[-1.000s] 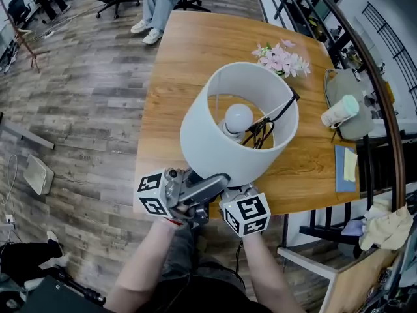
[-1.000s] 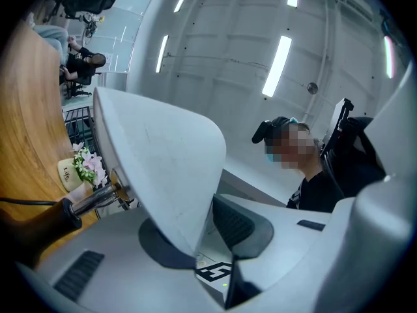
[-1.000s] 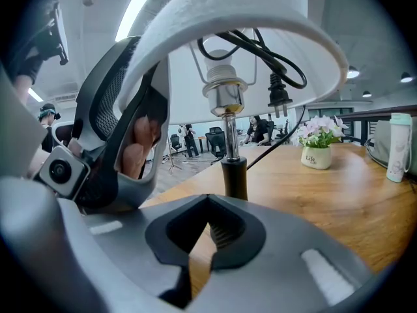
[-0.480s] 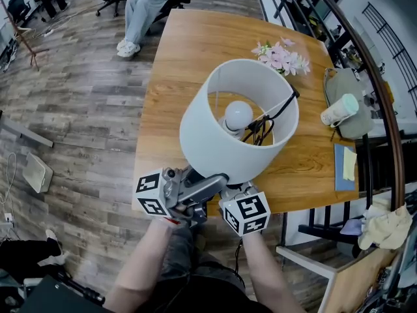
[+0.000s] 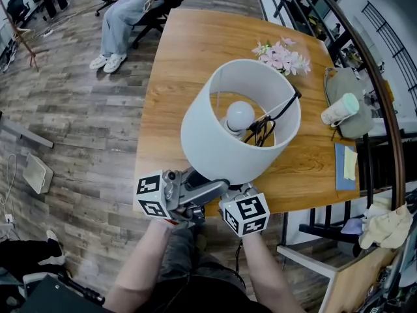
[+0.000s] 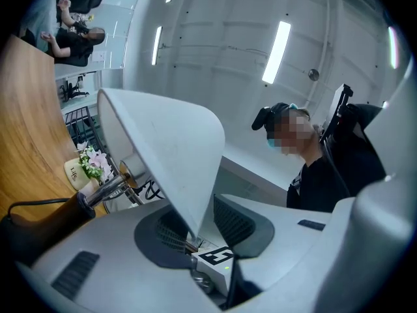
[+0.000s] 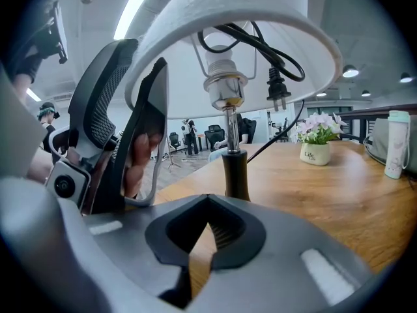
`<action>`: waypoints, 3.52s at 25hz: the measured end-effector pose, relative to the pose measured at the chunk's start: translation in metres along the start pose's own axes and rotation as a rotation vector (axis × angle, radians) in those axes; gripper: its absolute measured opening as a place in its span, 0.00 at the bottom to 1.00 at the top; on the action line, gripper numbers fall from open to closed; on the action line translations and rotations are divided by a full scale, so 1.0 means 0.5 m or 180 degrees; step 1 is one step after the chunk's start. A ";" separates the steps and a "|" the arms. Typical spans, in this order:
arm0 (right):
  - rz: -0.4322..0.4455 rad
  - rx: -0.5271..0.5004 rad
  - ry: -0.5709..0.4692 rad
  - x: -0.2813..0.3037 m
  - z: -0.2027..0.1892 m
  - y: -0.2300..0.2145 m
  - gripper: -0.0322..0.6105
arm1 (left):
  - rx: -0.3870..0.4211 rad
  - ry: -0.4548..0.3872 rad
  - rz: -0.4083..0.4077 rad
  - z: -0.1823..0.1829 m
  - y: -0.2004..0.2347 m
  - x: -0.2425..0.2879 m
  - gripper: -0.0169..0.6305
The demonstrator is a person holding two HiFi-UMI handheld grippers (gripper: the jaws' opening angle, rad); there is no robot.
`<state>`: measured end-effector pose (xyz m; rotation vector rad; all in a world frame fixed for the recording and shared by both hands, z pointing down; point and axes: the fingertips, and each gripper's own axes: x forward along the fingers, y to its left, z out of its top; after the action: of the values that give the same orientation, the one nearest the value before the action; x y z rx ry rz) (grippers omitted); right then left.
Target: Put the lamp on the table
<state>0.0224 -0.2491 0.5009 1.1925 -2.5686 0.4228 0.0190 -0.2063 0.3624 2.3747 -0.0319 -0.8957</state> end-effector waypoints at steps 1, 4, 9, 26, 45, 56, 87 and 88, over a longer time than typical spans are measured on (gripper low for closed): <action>-0.0008 0.0005 0.0006 0.000 -0.002 -0.001 0.06 | -0.0005 0.0022 0.0002 -0.003 0.001 -0.001 0.15; -0.0022 0.0019 0.0019 -0.001 -0.010 -0.001 0.06 | -0.0015 0.0083 0.0007 -0.013 0.002 -0.005 0.15; -0.0018 0.0031 0.0049 0.000 -0.019 0.003 0.06 | -0.0040 0.0152 0.0057 -0.024 0.007 -0.015 0.16; 0.0036 0.0029 0.0118 0.003 -0.042 0.024 0.06 | -0.0065 0.0337 0.0248 -0.061 0.014 -0.053 0.16; 0.0016 0.0028 0.0030 -0.019 -0.040 0.053 0.06 | 0.0322 0.0626 0.1015 -0.090 0.051 -0.106 0.02; -0.0024 0.0007 -0.0103 -0.078 -0.034 0.077 0.06 | 0.0928 0.1179 0.1593 -0.147 0.047 -0.121 0.02; -0.0176 -0.0195 -0.0585 -0.260 0.032 0.130 0.06 | 0.1649 0.0997 0.2118 -0.122 -0.091 -0.116 0.02; -0.0196 -0.0202 -0.0609 -0.265 0.038 0.126 0.06 | 0.1688 0.0970 0.2142 -0.114 -0.095 -0.116 0.02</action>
<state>0.0537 -0.1254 0.4258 1.3445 -2.6728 0.2214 0.0003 -0.1246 0.4053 2.6564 -0.9877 -0.2058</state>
